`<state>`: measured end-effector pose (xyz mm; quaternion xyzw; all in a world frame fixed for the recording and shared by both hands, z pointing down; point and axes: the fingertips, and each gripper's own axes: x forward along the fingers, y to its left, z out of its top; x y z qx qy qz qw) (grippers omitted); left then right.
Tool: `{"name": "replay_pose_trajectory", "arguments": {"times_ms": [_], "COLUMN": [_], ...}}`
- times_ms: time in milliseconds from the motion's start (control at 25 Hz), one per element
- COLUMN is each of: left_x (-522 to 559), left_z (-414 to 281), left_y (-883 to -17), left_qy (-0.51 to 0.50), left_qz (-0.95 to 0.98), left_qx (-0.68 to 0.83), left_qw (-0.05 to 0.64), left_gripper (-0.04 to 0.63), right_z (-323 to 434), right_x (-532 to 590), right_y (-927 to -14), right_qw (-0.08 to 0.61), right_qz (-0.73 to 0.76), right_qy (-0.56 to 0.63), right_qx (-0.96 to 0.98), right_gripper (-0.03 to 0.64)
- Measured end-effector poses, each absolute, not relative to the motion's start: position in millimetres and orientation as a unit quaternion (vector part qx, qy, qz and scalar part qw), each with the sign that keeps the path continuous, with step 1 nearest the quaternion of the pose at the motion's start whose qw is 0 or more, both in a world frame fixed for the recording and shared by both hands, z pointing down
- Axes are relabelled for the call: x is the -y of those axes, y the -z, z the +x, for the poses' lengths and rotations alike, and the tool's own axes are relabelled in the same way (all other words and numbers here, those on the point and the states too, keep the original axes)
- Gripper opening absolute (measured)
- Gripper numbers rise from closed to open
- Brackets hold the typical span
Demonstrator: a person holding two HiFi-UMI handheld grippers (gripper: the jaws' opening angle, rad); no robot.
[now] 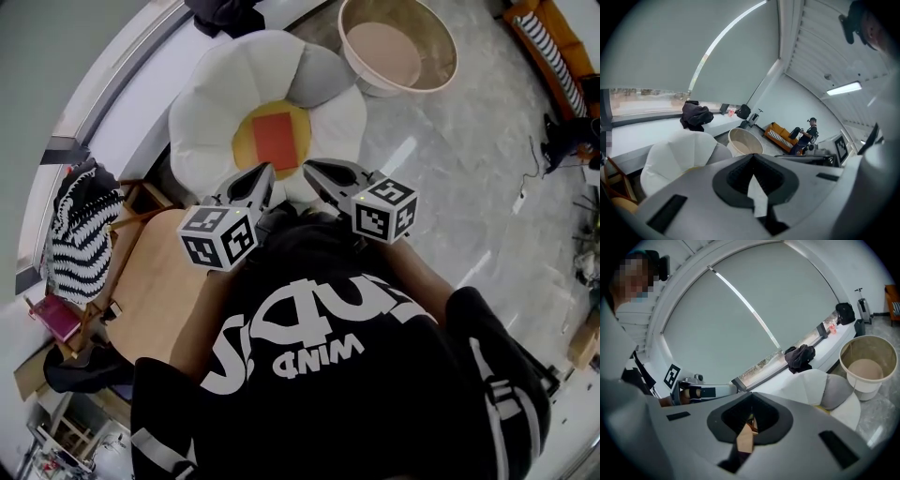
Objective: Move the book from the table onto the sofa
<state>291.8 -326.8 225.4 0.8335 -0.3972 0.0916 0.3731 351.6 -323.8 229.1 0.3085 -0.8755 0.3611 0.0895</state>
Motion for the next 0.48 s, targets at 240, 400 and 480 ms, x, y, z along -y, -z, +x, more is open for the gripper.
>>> {"name": "replay_pose_trajectory", "arguments": {"times_ms": [240, 400, 480], "left_x": [336.1, 340.7, 341.4], "left_z": [295.0, 296.1, 296.9], "left_y": [-182.6, -161.1, -154.6], "left_qy": [-0.059, -0.031, -0.025], "left_qz": [0.870, 0.886, 0.893], "left_qx": [0.386, 0.374, 0.368], "left_qw": [0.300, 0.272, 0.257], "left_gripper": [0.009, 0.009, 0.009], "right_z": [360.2, 365.6, 366.1], "right_x": [334.9, 342.4, 343.2], "right_y": [-185.7, -158.9, -150.8], "right_qw": [0.067, 0.042, 0.034], "right_qz": [0.307, 0.303, 0.298], "right_qy": [-0.274, -0.226, -0.206], "right_qx": [0.909, 0.925, 0.932], "right_gripper": [0.002, 0.002, 0.002]}}
